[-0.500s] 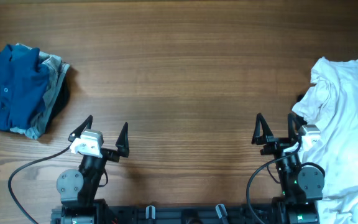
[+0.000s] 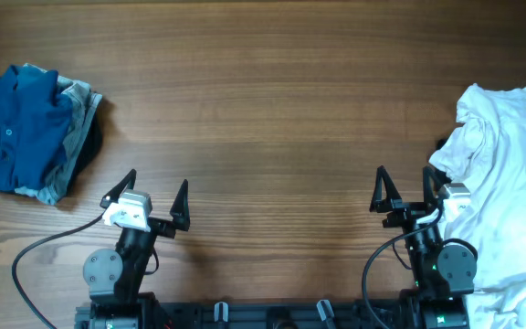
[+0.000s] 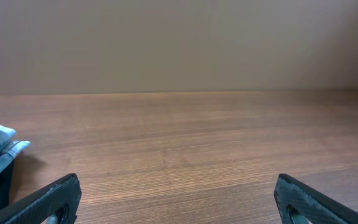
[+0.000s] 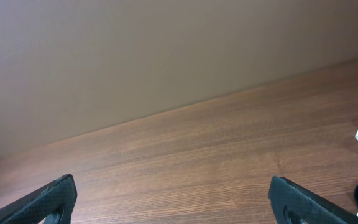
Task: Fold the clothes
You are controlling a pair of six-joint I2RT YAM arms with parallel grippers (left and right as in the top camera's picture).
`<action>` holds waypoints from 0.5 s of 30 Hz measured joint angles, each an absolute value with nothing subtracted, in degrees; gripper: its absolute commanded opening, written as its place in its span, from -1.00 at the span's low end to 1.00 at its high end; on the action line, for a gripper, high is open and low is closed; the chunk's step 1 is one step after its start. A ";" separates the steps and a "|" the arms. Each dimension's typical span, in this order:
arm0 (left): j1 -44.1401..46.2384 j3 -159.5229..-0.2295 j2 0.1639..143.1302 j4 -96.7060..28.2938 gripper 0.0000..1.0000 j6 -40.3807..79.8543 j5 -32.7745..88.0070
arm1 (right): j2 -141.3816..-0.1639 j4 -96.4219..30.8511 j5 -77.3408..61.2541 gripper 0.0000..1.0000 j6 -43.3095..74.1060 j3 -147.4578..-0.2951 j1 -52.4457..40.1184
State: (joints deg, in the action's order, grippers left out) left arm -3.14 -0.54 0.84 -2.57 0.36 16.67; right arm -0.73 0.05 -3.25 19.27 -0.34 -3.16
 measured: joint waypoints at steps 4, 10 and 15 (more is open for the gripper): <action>-3.14 -0.54 0.84 -2.57 1.00 0.34 16.64 | -0.73 0.08 -3.16 1.00 19.49 -0.34 -3.16; -3.11 -0.54 0.84 -2.57 1.00 0.34 16.69 | -1.19 0.05 -3.14 0.99 19.46 -0.34 -3.16; -3.14 -0.54 0.84 -2.55 1.00 0.34 16.88 | -1.28 0.08 -3.18 0.99 19.46 -0.34 -3.16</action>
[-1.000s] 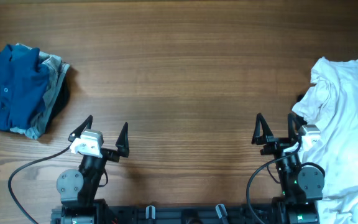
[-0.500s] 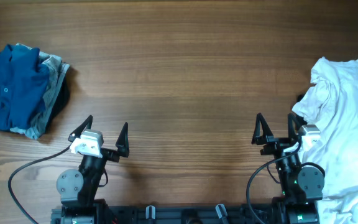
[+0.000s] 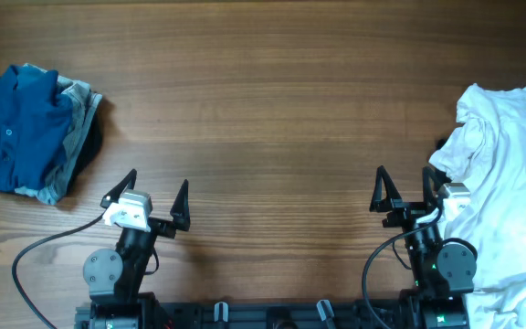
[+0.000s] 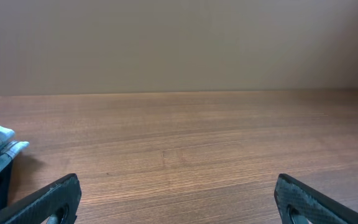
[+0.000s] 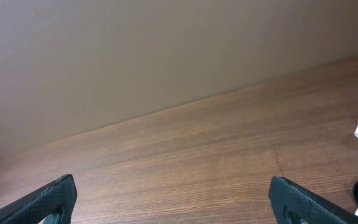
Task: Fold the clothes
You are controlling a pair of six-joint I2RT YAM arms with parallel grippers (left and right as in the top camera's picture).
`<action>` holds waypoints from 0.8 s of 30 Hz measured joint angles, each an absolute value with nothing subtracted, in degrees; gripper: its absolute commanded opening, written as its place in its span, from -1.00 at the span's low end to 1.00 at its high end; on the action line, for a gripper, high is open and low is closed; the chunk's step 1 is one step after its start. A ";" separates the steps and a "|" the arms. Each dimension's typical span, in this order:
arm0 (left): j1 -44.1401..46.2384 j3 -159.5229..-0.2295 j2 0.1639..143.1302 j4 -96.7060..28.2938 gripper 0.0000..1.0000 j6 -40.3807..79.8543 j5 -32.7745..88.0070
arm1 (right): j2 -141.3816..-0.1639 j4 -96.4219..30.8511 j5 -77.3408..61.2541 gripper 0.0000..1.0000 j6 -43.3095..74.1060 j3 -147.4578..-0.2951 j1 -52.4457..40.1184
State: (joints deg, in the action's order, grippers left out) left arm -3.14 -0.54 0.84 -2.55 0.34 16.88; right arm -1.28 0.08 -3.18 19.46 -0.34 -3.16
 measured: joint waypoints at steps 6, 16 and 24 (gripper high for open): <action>-3.11 -0.54 0.84 -2.52 1.00 0.86 17.50 | -1.28 0.23 -5.10 0.99 19.46 -0.34 -3.16; -3.14 -17.78 8.29 -8.54 1.00 7.22 17.93 | -18.90 -14.59 -13.08 1.00 19.46 -27.27 -3.16; -3.14 -55.70 48.77 -36.07 1.00 7.64 18.06 | -68.88 -43.77 -16.49 0.99 15.42 -69.34 -3.05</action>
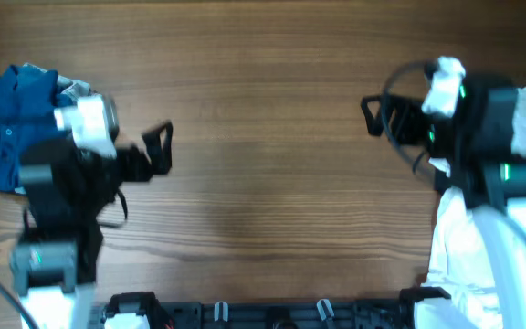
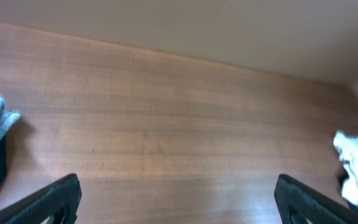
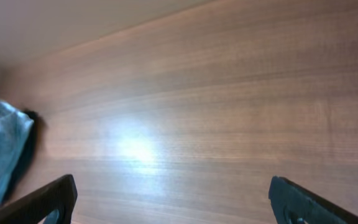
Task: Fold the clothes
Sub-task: 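Reach the right gripper into the white T-shirt and pinch its edge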
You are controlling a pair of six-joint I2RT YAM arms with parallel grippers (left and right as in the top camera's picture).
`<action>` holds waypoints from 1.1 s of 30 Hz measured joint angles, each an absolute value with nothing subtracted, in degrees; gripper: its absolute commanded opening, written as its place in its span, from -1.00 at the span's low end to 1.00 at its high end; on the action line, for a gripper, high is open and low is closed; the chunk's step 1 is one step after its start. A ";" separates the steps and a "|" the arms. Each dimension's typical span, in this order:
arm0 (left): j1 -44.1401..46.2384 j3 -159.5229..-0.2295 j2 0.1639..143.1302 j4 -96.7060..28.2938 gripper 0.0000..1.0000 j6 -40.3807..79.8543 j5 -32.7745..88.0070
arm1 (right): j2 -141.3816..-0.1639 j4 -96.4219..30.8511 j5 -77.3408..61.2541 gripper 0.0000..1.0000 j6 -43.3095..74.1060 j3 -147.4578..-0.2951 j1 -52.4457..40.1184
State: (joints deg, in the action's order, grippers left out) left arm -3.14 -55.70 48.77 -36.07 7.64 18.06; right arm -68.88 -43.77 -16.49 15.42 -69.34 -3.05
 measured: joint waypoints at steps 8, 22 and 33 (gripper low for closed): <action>-3.14 -66.19 59.18 -41.28 1.00 7.84 21.85 | -87.50 -41.25 -0.01 0.99 18.15 -75.75 5.02; -3.11 -66.19 59.37 -43.33 1.00 7.88 24.99 | -116.09 -28.62 -7.62 -0.28 17.23 -76.01 33.50; -3.11 -66.19 59.37 -43.40 1.00 7.88 24.99 | -103.46 -24.16 -11.09 -0.91 13.78 -75.90 33.43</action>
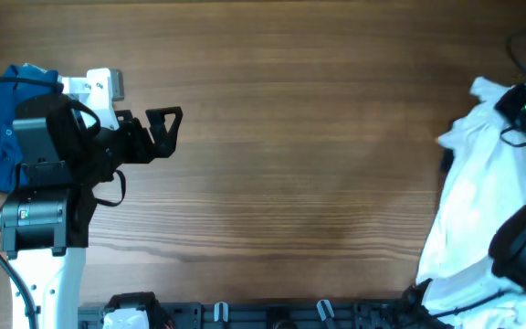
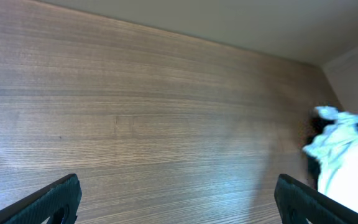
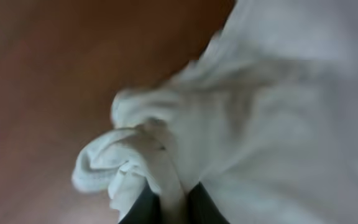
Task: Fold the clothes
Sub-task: 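Reach the right gripper into the white T-shirt and pinch its edge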
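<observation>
A crumpled white garment lies along the table's right edge; the left wrist view shows it too. My right gripper is shut on a bunched fold of this white garment, with cloth pinched between its dark fingers. In the overhead view the right wrist sits over the garment's top end. My left gripper hangs open above bare wood left of centre, holding nothing, its fingertips spread wide. A pile of blue clothes lies at the far left, partly hidden by the left arm.
The wooden table stretches between the two heaps. The left arm's body rises from the front left, and a black cable loops at the top right corner. The arm mounts line the front edge.
My right gripper was open above the wood beside the white garment; now it is at the far right and shut on a fold of it. The left gripper stays open and looks further right.
Both grippers first rested open at the front edge, unchanged half a second later. Then both were raised over the table, the left near the blue pile and the right near the white garment. Now the right is shut on the white garment.
</observation>
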You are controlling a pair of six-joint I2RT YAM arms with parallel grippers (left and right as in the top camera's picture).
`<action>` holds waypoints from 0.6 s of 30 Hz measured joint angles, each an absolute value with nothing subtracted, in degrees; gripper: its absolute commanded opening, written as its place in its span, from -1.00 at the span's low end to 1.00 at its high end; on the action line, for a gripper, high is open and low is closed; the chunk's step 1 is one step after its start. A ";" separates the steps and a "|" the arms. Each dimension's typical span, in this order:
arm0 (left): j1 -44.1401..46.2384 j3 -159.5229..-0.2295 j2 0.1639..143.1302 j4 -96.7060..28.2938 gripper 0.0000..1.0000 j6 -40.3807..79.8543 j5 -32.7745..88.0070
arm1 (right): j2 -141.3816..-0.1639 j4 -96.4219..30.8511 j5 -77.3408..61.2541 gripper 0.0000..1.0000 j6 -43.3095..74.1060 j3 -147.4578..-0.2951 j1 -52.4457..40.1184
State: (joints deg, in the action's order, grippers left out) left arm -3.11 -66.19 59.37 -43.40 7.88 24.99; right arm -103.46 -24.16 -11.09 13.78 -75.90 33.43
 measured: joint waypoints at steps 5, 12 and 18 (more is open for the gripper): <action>-3.11 -66.19 59.37 -43.46 1.00 7.88 24.99 | -97.65 -25.43 -8.32 0.18 14.39 -75.90 33.47; -3.11 -66.19 59.37 -44.64 1.00 7.88 24.99 | -104.47 -30.04 -7.22 0.42 14.74 -75.99 33.47; -3.11 -66.19 59.37 -44.64 1.00 7.88 24.99 | -115.48 -30.65 -14.04 0.09 13.10 -75.99 33.12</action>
State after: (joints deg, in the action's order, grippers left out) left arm -3.11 -66.19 59.37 -44.64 7.88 24.99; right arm -115.48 -30.65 -14.04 13.10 -75.99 33.12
